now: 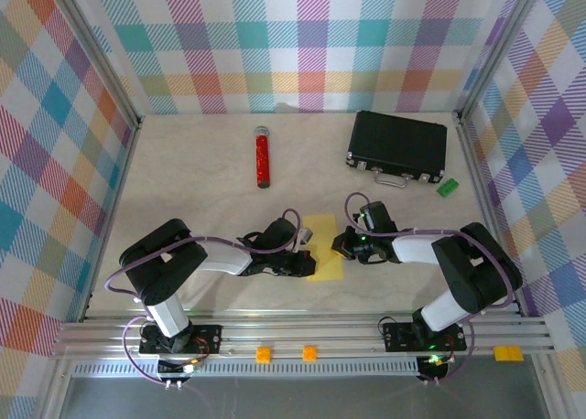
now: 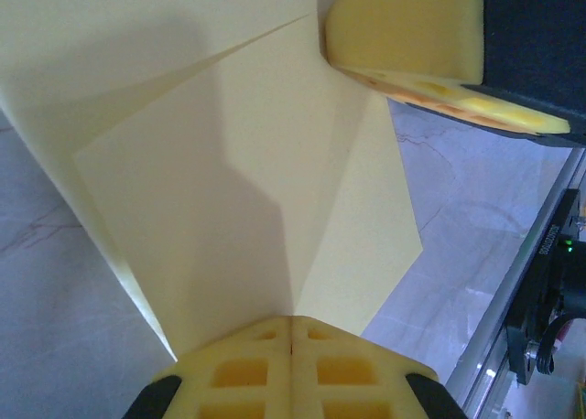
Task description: Fold a paper plane with a square sheet of paper (pick it up from the middle)
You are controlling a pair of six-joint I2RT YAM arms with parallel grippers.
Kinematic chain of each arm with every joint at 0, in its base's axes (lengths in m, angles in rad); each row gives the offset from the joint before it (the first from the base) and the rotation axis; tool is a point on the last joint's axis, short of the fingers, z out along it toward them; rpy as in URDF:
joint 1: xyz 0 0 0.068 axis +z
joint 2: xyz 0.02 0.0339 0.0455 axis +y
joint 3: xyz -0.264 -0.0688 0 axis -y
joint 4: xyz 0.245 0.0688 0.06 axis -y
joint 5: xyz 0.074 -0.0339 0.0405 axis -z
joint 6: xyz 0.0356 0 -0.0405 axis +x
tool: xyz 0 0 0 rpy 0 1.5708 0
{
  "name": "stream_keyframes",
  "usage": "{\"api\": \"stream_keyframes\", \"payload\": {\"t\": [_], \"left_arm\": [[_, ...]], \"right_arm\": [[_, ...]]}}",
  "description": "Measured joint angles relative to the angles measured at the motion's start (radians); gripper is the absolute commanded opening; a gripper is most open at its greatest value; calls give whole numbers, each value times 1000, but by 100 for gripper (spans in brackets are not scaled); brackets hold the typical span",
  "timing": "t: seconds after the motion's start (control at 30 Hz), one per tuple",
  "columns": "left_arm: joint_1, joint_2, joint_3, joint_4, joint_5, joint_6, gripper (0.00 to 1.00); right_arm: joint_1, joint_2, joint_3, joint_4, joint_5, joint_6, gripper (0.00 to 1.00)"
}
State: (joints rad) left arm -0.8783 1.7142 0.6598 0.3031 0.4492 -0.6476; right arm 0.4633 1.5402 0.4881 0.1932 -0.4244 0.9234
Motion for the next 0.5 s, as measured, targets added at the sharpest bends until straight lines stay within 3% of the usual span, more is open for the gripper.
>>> {"api": "stream_keyframes", "payload": {"t": [0.5], "left_arm": [[-11,-51,-64,-14,24,-11,0]], "right_arm": [[-4,2,2,-5,-7,-24,0]]}}
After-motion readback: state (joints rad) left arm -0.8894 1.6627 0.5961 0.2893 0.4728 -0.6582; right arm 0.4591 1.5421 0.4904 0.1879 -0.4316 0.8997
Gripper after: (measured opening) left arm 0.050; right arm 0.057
